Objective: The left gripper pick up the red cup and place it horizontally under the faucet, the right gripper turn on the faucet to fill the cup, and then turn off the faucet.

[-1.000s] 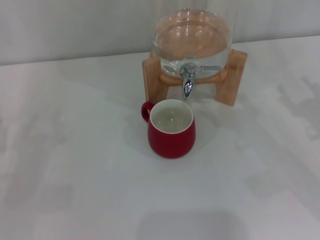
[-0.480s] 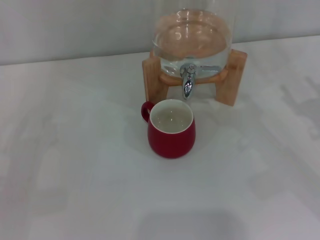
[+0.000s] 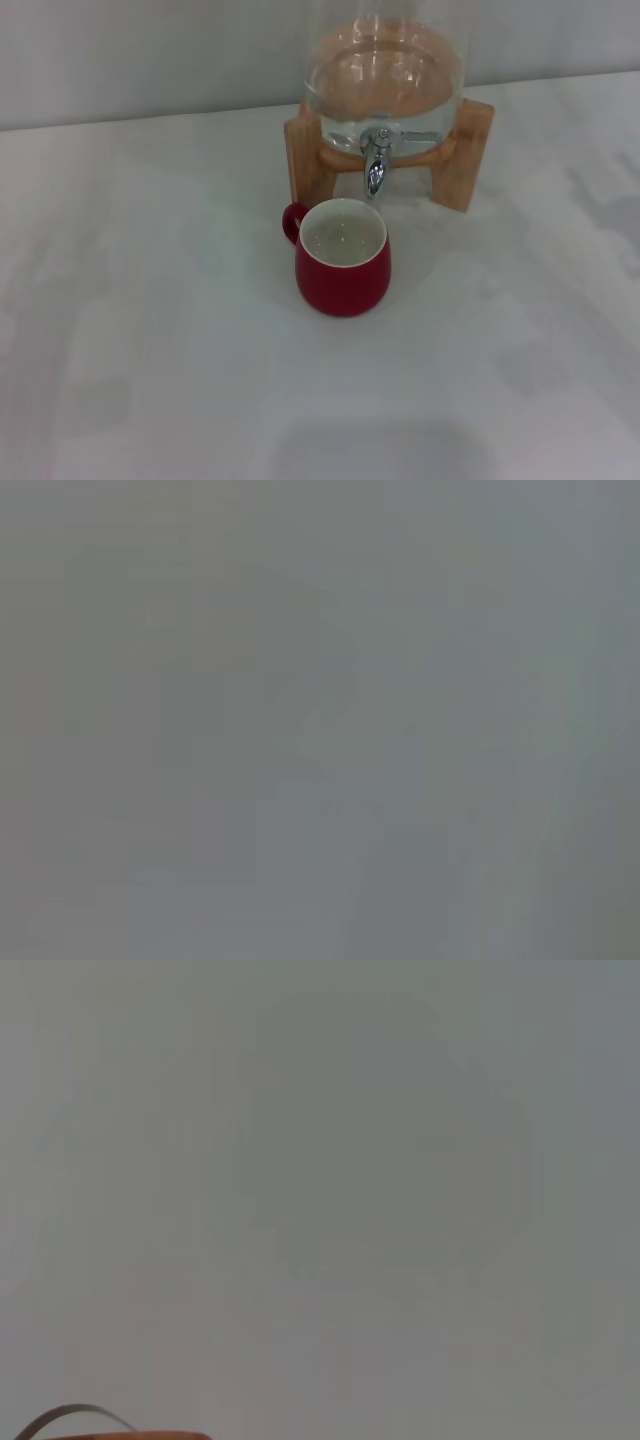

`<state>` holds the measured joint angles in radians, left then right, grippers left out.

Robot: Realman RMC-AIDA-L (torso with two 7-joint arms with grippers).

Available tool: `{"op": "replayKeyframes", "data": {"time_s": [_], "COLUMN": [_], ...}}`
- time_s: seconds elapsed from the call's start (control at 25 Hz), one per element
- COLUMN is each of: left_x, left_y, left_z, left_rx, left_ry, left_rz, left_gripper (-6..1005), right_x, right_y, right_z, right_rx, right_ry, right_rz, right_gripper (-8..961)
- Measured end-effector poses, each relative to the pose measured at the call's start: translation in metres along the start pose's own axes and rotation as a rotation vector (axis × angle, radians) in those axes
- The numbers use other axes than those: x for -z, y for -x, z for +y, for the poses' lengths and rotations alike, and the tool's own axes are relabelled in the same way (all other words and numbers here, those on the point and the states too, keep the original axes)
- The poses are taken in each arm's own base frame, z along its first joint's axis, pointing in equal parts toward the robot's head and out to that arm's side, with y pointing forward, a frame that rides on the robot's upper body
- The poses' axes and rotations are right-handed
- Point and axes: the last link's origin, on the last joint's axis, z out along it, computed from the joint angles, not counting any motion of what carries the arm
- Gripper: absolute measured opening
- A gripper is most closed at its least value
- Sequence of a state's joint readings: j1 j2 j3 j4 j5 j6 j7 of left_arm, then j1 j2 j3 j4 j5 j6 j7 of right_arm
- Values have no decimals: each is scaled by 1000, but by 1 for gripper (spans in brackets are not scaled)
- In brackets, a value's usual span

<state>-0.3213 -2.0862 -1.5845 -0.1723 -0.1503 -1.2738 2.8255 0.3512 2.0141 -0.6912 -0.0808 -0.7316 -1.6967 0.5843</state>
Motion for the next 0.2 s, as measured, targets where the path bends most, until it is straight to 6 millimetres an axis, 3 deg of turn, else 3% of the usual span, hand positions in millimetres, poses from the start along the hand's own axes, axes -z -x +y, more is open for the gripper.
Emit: {"op": "replayKeyframes", "data": {"time_s": [0.2], "left_x": [2], "left_y": [0], "left_z": [0], "left_rx": [1], "left_ry": [-1], "left_rz": [4], "left_gripper": [515], "right_x": [0], "right_y": [0], "right_z": [0], "right_rx": [0], "right_ry": [-4], "right_rz": [-1], "right_gripper": [842]}}
